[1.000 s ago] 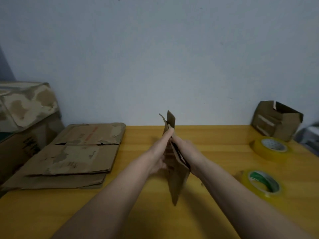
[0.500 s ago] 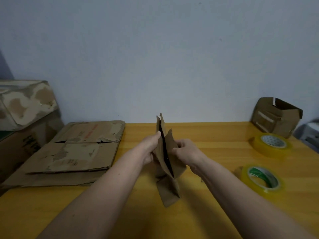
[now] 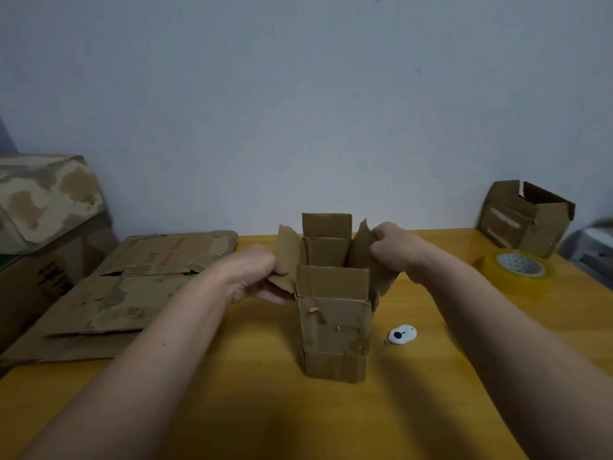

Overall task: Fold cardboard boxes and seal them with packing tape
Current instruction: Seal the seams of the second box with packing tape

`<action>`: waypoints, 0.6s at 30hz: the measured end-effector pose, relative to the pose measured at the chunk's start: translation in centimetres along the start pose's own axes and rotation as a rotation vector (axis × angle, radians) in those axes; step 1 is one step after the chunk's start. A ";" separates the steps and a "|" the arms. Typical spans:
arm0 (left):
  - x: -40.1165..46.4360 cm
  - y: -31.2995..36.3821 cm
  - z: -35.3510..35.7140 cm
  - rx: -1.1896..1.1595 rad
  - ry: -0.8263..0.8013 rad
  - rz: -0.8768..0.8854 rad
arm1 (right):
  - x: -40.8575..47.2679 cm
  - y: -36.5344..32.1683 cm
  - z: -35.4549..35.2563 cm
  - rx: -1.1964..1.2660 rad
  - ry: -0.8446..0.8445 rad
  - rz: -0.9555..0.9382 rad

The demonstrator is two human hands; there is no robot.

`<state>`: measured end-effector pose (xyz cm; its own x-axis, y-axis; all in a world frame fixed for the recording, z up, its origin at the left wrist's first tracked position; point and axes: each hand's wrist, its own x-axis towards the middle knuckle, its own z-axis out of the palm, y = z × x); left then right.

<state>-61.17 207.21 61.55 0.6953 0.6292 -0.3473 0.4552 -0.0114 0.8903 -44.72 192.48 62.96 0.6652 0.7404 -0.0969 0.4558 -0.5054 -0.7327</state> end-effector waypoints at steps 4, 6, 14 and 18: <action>0.3 -1.6 1.0 -0.040 -0.021 -0.022 | -0.4 0.9 1.3 -0.008 -0.031 0.022; 0.7 -1.7 1.4 0.022 0.065 0.059 | 0.1 1.6 2.0 0.039 0.011 0.006; 1.9 -4.2 1.1 -0.251 -0.162 0.048 | -0.6 3.3 3.6 0.498 -0.176 -0.041; 4.5 -7.5 1.0 -0.504 -0.187 -0.135 | -0.6 3.1 4.8 0.581 -0.153 -0.069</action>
<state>-60.92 209.38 53.02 0.7575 0.4498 -0.4732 0.2562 0.4619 0.8491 -46.53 192.64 57.48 0.5336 0.8397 -0.1003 0.0687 -0.1613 -0.9845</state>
